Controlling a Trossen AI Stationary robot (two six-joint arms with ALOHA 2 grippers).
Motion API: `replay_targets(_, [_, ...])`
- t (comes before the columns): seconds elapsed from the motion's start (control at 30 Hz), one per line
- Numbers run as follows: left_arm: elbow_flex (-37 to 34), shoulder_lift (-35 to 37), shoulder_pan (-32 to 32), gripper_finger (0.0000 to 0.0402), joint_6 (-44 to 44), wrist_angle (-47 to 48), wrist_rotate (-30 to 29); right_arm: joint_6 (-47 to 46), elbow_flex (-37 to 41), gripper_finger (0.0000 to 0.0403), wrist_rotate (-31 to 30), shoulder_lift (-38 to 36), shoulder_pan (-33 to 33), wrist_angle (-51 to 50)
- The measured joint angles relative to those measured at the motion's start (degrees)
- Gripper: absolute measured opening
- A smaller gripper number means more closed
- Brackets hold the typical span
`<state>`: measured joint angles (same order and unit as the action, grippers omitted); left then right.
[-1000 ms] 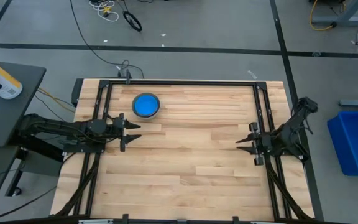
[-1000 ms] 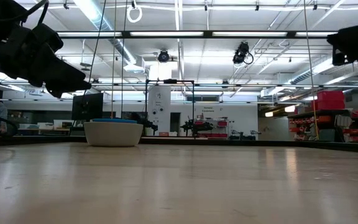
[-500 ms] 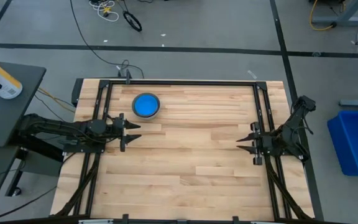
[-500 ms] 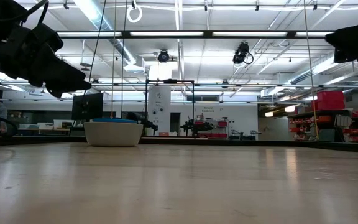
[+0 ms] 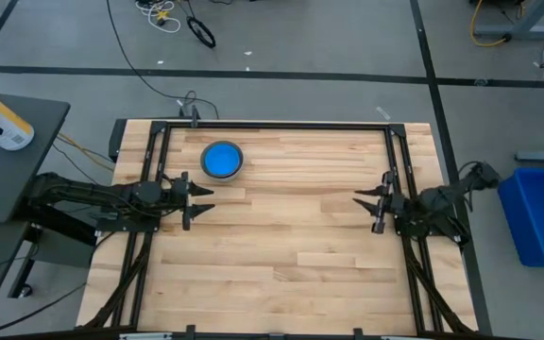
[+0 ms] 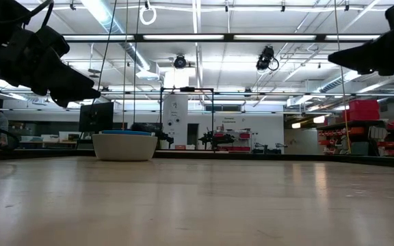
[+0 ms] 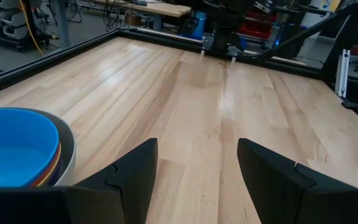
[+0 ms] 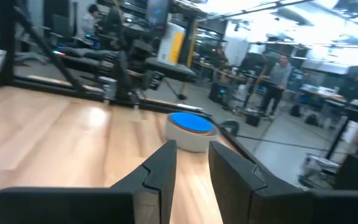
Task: Nest bowls inside each other
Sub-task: Return to Home Position
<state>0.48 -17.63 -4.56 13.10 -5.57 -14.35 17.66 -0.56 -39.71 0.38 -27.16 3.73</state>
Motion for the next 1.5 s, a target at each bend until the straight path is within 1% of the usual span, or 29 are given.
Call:
replay_targets(0.1, [0.0,0.0,0.0,0.0229,0.0,0.0,0.0,0.2,0.0,0.0104,5.2,0.0,5.2,0.3])
replay_targets(0.27, [0.0,0.0,0.0,0.0229,0.0,0.0,0.0,-2.5,0.0,0.0107,20.3,-0.2,12.9,-0.2])
replay_targets(0.43, [0.0,0.0,0.0,0.0229,-0.1,0.0,0.0,-6.4,0.0,0.0107,30.7,-0.2,16.9,-1.6])
replay_targets(0.53, [0.0,0.0,0.0,0.0229,-0.1,0.0,0.0,-7.4,0.0,0.0105,34.3,-0.2,17.9,-2.3])
replay_targets(0.73, [0.0,0.0,0.0,0.0229,-0.1,0.0,0.0,-9.1,0.0,0.0109,34.2,-0.2,17.9,-2.2])
replay_targets(0.93, [0.0,0.0,0.0,0.0229,0.0,0.1,0.8,-7.3,0.0,0.0108,30.9,-0.2,17.9,-1.7])
replay_targets(1.1, [0.0,0.0,0.0,0.0229,0.1,0.1,1.7,-4.0,0.0,0.0110,32.4,-0.3,17.6,1.4])
replay_targets(1.23, [0.0,0.0,0.0,0.0229,0.2,0.1,1.7,-2.2,0.0,0.0109,32.4,-0.3,17.6,2.8])
replay_targets(1.37, [0.0,0.0,0.0,0.0229,0.7,0.1,1.7,-2.2,0.0,0.0108,32.5,-0.3,17.6,1.8])
replay_targets(1.5, [0.0,0.0,0.0,0.0229,1.2,0.1,1.7,-2.5,0.0,0.0111,34.2,-0.3,17.6,0.3])
